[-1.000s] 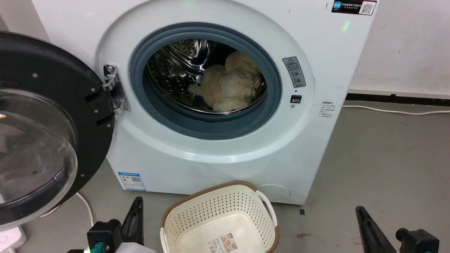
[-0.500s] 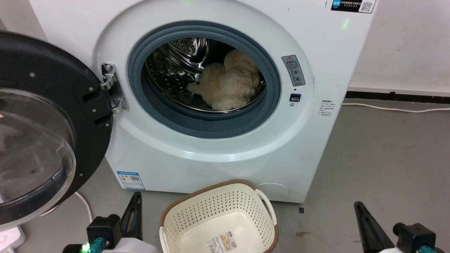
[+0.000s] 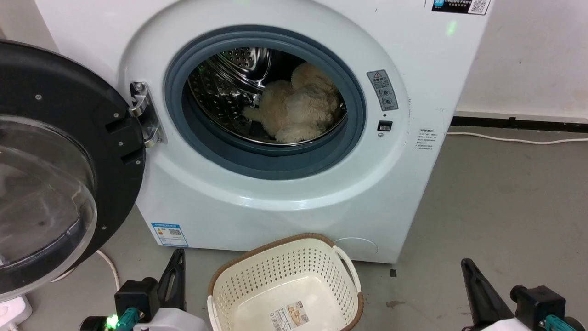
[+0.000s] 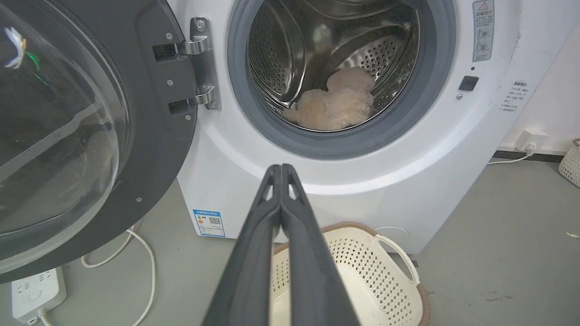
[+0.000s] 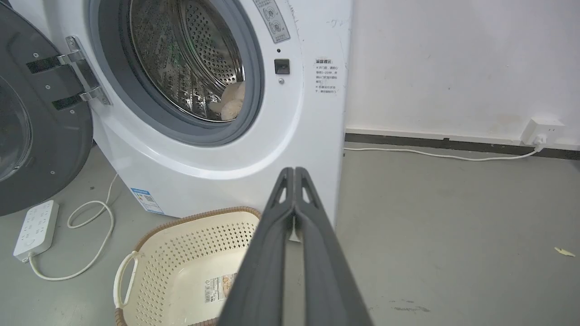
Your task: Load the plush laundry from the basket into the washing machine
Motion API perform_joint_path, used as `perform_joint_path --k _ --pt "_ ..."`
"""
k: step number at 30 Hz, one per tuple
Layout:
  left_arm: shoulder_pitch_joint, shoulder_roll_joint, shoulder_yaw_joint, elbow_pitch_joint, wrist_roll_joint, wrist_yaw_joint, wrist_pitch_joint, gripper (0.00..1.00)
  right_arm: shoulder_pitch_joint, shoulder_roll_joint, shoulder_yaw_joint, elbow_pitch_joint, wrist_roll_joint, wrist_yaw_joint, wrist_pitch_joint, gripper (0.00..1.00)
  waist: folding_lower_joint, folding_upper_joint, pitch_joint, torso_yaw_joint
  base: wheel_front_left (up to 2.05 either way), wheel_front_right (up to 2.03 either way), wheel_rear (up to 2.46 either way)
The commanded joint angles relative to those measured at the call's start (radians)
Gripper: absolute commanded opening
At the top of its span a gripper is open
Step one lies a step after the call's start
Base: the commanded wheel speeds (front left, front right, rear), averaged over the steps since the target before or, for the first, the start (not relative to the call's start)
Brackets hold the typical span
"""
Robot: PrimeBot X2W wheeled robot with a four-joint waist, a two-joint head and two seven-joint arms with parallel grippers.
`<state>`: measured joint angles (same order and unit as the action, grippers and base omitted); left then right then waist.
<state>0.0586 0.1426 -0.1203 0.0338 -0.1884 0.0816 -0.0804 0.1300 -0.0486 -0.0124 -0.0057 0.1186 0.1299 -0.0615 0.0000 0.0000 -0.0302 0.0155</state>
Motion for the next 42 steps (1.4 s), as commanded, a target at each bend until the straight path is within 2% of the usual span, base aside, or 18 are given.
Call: perform_joint_path --k 1,42 --pt "-0.018 -0.005 0.005 -0.006 0.011 -0.005 0.002 0.00 -0.024 -0.001 0.002 0.002 -0.011 0.000 0.005 0.00 0.0000 0.0000 0.000 0.000 0.00 0.00 0.00" --pt "-0.048 -0.069 0.090 -0.027 0.141 -0.061 0.060 0.00 -0.102 -0.001 0.010 0.005 -0.090 0.001 0.046 0.00 0.0000 0.0000 0.022 -0.011 0.00 0.00 0.00"
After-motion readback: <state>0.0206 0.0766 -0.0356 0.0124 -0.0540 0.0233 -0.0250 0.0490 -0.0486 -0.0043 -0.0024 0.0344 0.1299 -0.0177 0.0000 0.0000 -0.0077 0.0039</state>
